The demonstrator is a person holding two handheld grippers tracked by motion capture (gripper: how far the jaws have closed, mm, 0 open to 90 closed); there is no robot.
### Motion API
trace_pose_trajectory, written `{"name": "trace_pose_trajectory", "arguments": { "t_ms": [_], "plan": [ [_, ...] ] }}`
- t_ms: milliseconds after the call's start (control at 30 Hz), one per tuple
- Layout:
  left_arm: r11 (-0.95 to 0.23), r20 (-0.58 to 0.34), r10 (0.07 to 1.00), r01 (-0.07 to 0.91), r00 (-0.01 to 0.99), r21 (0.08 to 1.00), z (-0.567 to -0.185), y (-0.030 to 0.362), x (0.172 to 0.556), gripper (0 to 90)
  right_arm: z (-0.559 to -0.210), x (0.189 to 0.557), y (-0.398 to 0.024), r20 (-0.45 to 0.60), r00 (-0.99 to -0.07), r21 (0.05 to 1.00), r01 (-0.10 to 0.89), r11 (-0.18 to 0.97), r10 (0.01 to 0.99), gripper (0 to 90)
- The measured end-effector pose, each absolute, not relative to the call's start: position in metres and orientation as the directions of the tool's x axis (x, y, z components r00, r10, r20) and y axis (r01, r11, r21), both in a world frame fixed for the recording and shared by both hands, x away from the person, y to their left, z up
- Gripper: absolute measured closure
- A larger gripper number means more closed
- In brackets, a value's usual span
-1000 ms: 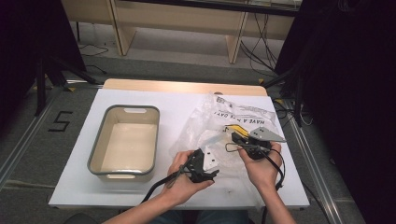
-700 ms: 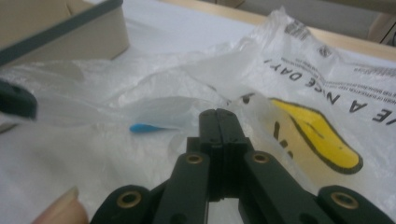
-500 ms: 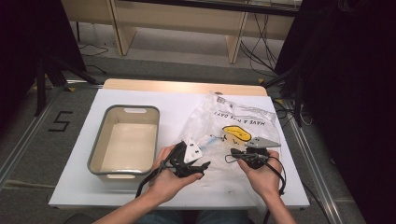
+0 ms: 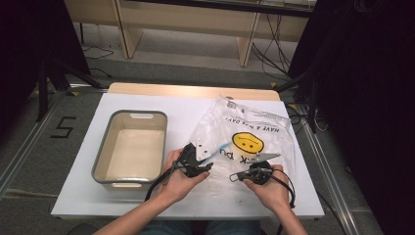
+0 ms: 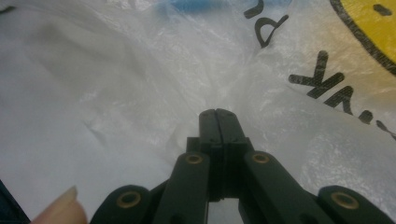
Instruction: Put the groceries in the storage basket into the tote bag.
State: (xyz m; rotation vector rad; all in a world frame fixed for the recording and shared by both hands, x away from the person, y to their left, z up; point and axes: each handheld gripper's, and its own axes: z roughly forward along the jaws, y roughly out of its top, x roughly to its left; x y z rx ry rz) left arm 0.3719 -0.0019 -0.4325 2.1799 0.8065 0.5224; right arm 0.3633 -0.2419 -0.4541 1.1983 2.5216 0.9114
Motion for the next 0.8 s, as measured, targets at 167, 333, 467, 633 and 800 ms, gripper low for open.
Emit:
{"name": "trace_pose_trajectory", "arguments": {
  "t_ms": [167,333,467,633,800],
  "plan": [
    [-0.545,0.113,0.691,0.412,0.714,0.730,-0.439,-0.004,0.374,58.4,-0.458,0.363,-0.242,0.081,-0.657,0.582,0.641,0.500,0.749,90.0],
    [-0.542,0.100,0.695,0.427,0.712,0.724,-0.443,-0.005,0.372,59.3,-0.462,0.361,-0.242,0.089,-0.672,0.560,0.644,0.521,0.735,83.2],
    [-0.538,0.088,0.686,0.422,0.723,0.730,-0.443,-0.006,0.370,57.4,-0.452,0.360,-0.245,0.099,-0.667,0.597,0.634,0.492,0.739,73.7],
    [-0.524,0.065,0.684,0.427,0.727,0.736,-0.444,-0.006,0.368,53.9,-0.430,0.359,-0.255,0.115,-0.634,0.670,0.618,0.411,0.765,63.5],
    [-0.512,0.046,0.687,0.438,0.726,0.739,-0.442,-0.003,0.366,51.2,-0.411,0.359,-0.279,0.123,-0.556,0.721,0.620,0.311,0.822,55.6]
  ]
}}
